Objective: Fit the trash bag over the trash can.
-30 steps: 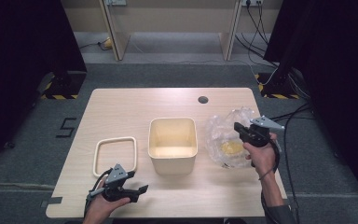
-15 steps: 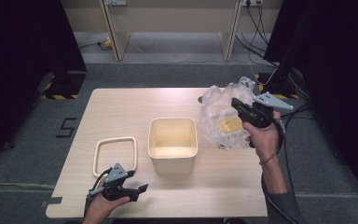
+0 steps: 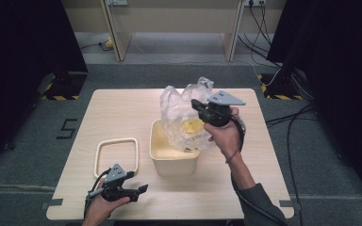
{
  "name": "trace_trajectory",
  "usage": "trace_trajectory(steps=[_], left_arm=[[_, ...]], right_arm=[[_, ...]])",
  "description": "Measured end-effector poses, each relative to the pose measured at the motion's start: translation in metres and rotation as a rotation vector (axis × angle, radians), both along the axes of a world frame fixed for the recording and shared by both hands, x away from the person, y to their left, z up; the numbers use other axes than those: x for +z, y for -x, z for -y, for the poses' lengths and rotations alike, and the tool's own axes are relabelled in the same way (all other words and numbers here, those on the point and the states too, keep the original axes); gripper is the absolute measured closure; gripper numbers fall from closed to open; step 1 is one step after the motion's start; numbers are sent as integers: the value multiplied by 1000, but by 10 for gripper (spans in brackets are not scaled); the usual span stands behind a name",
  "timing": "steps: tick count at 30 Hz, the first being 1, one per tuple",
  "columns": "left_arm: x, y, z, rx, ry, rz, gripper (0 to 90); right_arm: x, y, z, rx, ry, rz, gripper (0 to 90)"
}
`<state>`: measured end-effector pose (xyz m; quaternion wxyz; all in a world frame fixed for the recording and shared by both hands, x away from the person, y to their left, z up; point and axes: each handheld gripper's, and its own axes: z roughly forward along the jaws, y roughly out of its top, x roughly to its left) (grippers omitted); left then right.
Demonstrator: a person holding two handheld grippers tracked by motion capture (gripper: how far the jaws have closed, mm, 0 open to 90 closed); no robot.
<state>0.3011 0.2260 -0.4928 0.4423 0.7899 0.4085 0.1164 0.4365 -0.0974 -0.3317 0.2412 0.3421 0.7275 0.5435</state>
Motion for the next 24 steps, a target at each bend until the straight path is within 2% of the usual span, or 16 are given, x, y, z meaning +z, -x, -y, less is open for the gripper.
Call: trace_trajectory(steps=[3,6,7,10,12,13,15,16,17,18,21,24], left_arm=[[1,0,-2,2,18,-5,207],[4,0,-4,4,40,5,207],[4,0,-4,4,40,5,206],[12,-2,-10,3,99,14,206],[15,-3,-13,10,110,23,206],[20,-6,-19,28,132,33,206],[22,-7,-23,35,142,35,205],[26,-9,-27,47,174,34,205],[26,-9,-27,47,174,34,203],[35,-14,-29,47,204,38,203],[48,-22,-25,26,221,59,204],[67,-39,-17,6,246,90,208]], right_arm=[[-10,3,-21,47,37,-11,900],[-19,8,-31,84,68,-22,900],[-19,8,-31,84,68,-22,900],[-26,15,-39,124,82,-37,899],[-27,19,-43,149,95,-42,899],[-28,21,-45,161,104,-42,899],[-30,26,-47,187,109,-56,899],[-31,27,-47,193,116,-56,899],[-31,27,-47,193,116,-56,899],[-35,30,-48,206,127,-66,899],[-42,31,-47,223,132,-95,899],[-47,34,-47,237,129,-116,899]])
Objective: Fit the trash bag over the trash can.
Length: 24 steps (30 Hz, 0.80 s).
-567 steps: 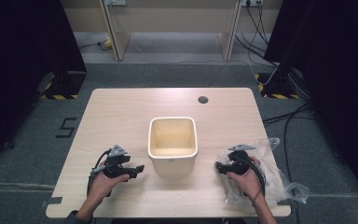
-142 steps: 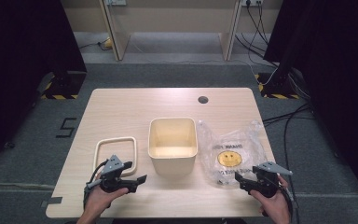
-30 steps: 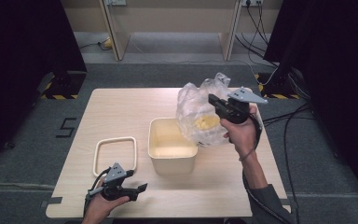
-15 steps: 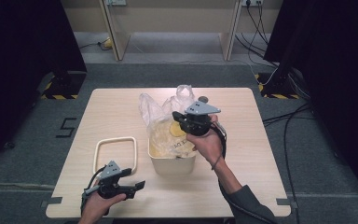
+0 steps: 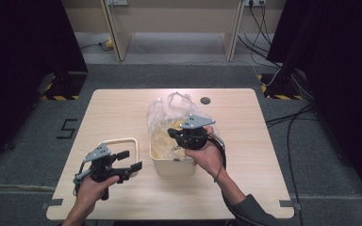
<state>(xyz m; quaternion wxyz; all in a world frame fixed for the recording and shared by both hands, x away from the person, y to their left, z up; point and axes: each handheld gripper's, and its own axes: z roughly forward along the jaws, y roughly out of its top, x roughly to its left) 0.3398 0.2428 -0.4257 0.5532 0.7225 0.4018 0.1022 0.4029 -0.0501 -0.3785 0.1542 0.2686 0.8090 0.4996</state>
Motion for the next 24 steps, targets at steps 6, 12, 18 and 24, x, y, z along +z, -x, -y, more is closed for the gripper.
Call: trace_trajectory(steps=[6,12,18,24], left_arm=[[28,-36,15,-14,62,-4,241],[37,-64,40,-40,83,-62,276],[35,-76,54,-9,15,-54,435],[34,-75,65,-34,-87,25,803]], right_arm=[[-3,6,-7,40,14,-16,898],[-6,11,-12,69,22,-23,898],[-11,16,-10,79,20,-27,895],[-12,18,-10,79,24,-29,818]])
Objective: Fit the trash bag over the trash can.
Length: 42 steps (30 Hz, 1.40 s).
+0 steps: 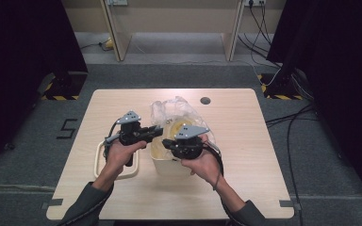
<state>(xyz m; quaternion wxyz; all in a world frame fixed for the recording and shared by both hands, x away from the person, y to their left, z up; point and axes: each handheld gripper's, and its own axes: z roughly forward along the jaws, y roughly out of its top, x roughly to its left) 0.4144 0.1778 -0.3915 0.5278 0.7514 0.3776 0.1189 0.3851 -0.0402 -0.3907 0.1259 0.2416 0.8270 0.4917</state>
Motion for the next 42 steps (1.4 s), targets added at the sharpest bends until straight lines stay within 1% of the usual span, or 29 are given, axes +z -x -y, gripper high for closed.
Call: trace_trajectory(steps=[1,2,3,4,7,10,11,14,16,17,18,19,20,21,22,23,24,26,29,31,32,34,35,36,37,38,39,40,42], left_arm=[[0,1,0,-1,-20,17,822],[1,1,0,-2,-26,24,833],[1,2,-1,-3,-27,28,839],[2,2,-1,-2,-31,35,841],[5,4,-2,6,-55,64,842],[7,5,-2,4,-51,72,842],[8,5,-3,4,-56,77,842],[9,5,-4,7,-56,81,842],[10,4,-5,11,-51,82,843],[10,4,-5,11,-51,82,843],[10,4,-5,11,-46,85,842],[11,4,-4,13,-44,89,842],[11,4,-4,11,-43,92,842],[11,4,-4,11,-43,92,843],[12,4,-1,10,-37,96,842],[12,4,-1,10,-37,96,842],[13,3,2,8,-29,104,842],[14,0,6,-3,-25,115,840],[16,-4,11,-8,-12,126,840],[16,-4,14,-15,-8,126,839],[16,-4,15,-22,-14,127,839],[13,-4,16,-24,-30,126,832],[13,-4,16,-24,-30,126,827],[7,-4,17,-38,-71,118,820],[7,-4,17,-38,-71,118,816],[0,-6,17,-42,-89,97,816],[-2,-6,17,-42,-93,92,816],[-3,-6,18,-41,-89,92,815],[-4,-5,19,-47,-87,94,807]], right_arm=[[2,0,2,-16,-10,-13,751],[5,0,6,-29,-21,-18,716],[9,2,10,-37,-28,-13,674],[14,4,16,-52,-31,1,628],[36,10,40,-119,-40,60,571],[55,10,70,-211,-50,90,526],[58,8,79,-238,-51,90,506],[60,-1,102,-308,-54,47,465],[56,-5,111,-326,-56,5,448],[56,-5,111,-326,-56,5,448],[49,-8,114,-312,-60,-46,466],[46,-8,113,-302,-61,-54,510],[41,-8,111,-280,-58,-63,569],[41,-8,111,-280,-58,-63,569],[34,-7,104,-230,-59,-76,660],[34,-7,104,-230,-59,-76,660],[28,-7,92,-185,-46,-89,702],[24,-7,77,-141,-36,-94,723],[18,-9,52,-89,-2,-101,736],[13,-13,38,-75,28,-105,737],[10,-14,34,-70,30,-116,737],[1,-16,26,-51,57,-147,728],[-2,-16,24,-45,67,-156,709],[-7,-15,23,-39,75,-166,692],[-7,-14,23,-46,70,-170,644],[-3,-12,25,-63,66,-166,617],[0,-10,26,-69,60,-151,594],[7,-8,29,-76,54,-131,564],[16,-6,34,-89,51,-113,528]])
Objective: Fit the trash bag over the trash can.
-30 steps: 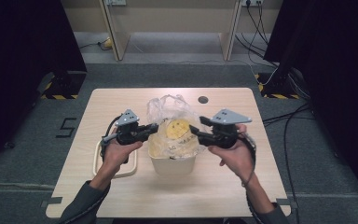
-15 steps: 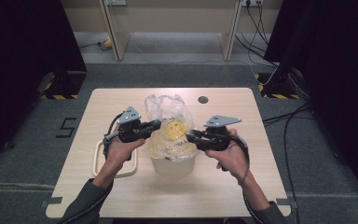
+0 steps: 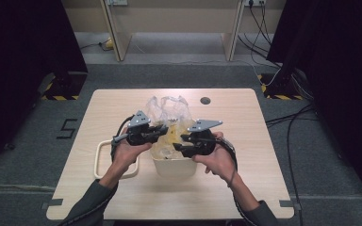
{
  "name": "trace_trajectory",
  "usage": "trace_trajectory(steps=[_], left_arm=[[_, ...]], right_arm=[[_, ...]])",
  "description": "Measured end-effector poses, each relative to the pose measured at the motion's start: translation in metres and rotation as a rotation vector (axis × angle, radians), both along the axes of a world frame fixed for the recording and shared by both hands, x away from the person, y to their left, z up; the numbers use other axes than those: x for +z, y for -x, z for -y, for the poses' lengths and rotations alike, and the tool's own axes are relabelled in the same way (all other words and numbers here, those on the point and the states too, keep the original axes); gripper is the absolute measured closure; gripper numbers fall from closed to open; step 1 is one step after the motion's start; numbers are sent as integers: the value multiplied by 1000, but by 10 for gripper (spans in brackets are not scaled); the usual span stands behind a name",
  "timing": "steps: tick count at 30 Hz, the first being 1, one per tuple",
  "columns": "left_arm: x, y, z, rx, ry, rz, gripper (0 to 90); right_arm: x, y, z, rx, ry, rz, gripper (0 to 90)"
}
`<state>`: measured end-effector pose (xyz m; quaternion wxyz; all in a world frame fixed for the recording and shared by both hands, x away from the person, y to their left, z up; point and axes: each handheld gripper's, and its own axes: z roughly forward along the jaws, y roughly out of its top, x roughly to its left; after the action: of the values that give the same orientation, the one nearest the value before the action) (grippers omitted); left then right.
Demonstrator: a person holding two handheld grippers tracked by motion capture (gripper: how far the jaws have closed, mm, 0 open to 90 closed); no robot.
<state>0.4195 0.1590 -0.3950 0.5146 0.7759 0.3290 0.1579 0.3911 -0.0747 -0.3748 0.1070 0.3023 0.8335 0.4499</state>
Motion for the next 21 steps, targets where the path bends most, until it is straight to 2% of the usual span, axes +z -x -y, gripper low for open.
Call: trace_trajectory(steps=[4,6,9,10,12,14,16,17,18,20,21], left_arm=[[-1,1,4,-8,-7,6,770],[-3,0,6,-13,-8,-2,755],[-5,-2,7,-18,-13,-10,735],[-6,-1,7,-20,-7,-15,731],[-4,0,4,-28,-6,-17,695],[-2,3,0,-26,3,-32,573],[2,8,-6,-6,19,-32,436],[2,8,-6,-6,19,-32,386],[6,14,-13,0,31,-20,336],[8,19,-20,9,42,-29,287],[8,22,-22,9,42,-33,269]], right_arm=[[14,0,14,-39,-19,39,502],[15,-2,18,-59,-31,44,498],[14,-2,19,-56,-38,38,514],[9,1,13,-9,-17,32,560],[2,5,4,26,27,24,583],[-7,6,-2,32,74,18,594],[-15,3,-3,21,101,-1,593],[-15,3,-3,21,101,-1,593],[-19,1,0,3,87,-23,559],[-18,1,3,-13,48,-37,516],[-16,2,5,-12,47,-34,506]])
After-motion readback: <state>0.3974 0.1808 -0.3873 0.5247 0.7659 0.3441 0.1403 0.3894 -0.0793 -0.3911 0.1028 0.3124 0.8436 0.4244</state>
